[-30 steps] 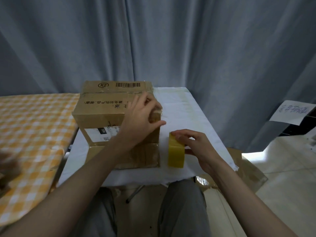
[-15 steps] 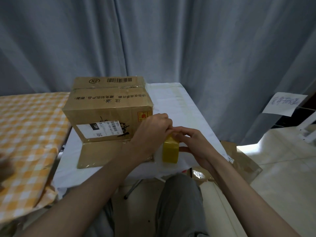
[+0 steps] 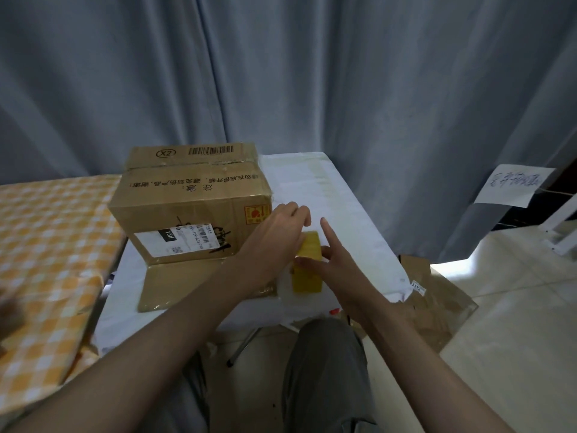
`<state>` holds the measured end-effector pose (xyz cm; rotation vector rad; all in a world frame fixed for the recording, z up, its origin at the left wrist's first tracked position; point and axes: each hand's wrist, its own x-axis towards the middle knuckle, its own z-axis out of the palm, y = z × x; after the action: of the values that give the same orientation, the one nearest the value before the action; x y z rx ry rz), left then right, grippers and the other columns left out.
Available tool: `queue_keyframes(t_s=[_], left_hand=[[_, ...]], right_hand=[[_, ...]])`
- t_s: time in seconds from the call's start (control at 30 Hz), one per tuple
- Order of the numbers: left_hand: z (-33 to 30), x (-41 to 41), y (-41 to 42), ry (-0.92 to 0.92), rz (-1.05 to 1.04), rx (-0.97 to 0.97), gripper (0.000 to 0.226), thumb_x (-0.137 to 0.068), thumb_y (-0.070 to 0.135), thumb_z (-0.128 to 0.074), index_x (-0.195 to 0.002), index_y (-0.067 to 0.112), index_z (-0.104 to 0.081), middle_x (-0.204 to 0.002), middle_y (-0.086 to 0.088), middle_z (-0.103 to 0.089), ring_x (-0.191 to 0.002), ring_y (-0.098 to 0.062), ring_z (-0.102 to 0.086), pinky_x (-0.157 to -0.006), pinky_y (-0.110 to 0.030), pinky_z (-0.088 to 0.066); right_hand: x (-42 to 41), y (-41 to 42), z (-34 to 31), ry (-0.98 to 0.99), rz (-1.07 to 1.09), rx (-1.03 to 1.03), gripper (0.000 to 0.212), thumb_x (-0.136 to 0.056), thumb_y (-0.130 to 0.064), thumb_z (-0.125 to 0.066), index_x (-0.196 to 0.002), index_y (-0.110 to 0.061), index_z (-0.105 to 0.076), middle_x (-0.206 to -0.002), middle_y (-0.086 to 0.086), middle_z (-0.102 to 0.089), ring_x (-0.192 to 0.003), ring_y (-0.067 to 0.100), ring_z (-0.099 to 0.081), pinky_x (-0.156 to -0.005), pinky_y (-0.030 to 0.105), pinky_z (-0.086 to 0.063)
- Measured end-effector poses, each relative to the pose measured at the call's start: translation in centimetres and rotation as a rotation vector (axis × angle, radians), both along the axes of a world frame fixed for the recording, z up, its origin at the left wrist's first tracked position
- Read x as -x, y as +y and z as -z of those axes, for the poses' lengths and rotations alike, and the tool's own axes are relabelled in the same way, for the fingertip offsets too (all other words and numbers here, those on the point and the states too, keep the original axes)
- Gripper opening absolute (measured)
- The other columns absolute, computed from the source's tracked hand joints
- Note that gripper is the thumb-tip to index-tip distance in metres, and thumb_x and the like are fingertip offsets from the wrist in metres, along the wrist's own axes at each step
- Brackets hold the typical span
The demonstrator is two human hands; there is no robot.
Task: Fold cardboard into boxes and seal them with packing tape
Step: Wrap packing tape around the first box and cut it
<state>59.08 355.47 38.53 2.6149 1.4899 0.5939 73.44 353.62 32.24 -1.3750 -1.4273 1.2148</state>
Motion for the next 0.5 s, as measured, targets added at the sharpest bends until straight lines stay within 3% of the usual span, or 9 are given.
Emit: queue_keyframes(t_s=[0.1,0.2,0.27,0.33,0.43,0.5], left_hand=[[-0.8,-0.2,0.4,0.013,-0.008,0.072,0.012,-0.1,0.019,-0.053,-0.104,0.013,-0.062,-0.104,-0.002,-0.054,-0.097,-0.013,-0.05,-0.084,-0.031,-0.047],[-1.5,-0.2,0.5,0.055,-0.015,0.092,0.011,-0.1,0.014,-0.051,-0.101,0.01,-0.062,-0.104,-0.005,-0.056,-0.097,-0.016,-0.052,-0.085,-0.034,-0.047],[-2.0,0.0,0.2,0.025,-0.01,0.078,0.008,-0.099,0.01,-0.052,-0.095,0.011,-0.059,-0.102,-0.005,-0.056,-0.094,-0.016,-0.05,-0.084,-0.035,-0.046],[-2.7,0.0,-0.3,-0.069,0.018,0.032,0.012,-0.097,0.008,-0.053,-0.088,0.016,-0.054,-0.095,-0.002,-0.054,-0.089,-0.015,-0.048,-0.079,-0.032,-0.043],[-3.5,-0.1,-0.6,-0.191,0.026,-0.034,0.014,-0.093,0.006,-0.056,-0.084,0.016,-0.055,-0.089,0.0,-0.054,-0.083,-0.013,-0.047,-0.072,-0.027,-0.039],[-3.8,0.0,0.1,-0.256,-0.044,-0.001,0.012,-0.094,0.007,-0.056,-0.085,0.014,-0.059,-0.09,0.0,-0.056,-0.082,-0.013,-0.051,-0.073,-0.027,-0.041]], right_hand=[[0.3,0.0,0.2,0.068,0.069,-0.041,0.075,-0.09,-0.029,-0.072,-0.151,-0.033,-0.029,-0.103,-0.027,-0.051,-0.085,-0.002,-0.058,-0.056,0.003,-0.046],[0.2,-0.4,0.4,0.116,0.083,-0.117,0.05,-0.089,-0.021,-0.074,-0.127,-0.037,-0.045,-0.109,-0.025,-0.055,-0.085,-0.006,-0.065,-0.058,0.004,-0.047],[0.2,-0.6,0.1,0.158,0.098,-0.146,0.037,-0.09,-0.021,-0.072,-0.116,-0.036,-0.049,-0.097,-0.028,-0.062,-0.083,-0.012,-0.064,-0.057,0.006,-0.048],[0.1,-0.6,-0.5,0.172,0.13,-0.146,0.024,-0.094,-0.027,-0.068,-0.109,-0.036,-0.052,-0.09,-0.027,-0.065,-0.085,0.0,-0.067,-0.055,0.006,-0.048],[-0.3,-0.3,-1.8,0.187,0.132,-0.16,0.013,-0.098,-0.027,-0.062,-0.107,-0.029,-0.053,-0.099,-0.01,-0.065,-0.085,0.012,-0.068,-0.057,0.012,-0.052],[-0.7,-0.5,-2.6,0.214,0.084,-0.187,0.015,-0.098,-0.022,-0.061,-0.109,-0.02,-0.05,-0.088,-0.006,-0.07,-0.078,0.009,-0.072,-0.057,0.015,-0.053]])
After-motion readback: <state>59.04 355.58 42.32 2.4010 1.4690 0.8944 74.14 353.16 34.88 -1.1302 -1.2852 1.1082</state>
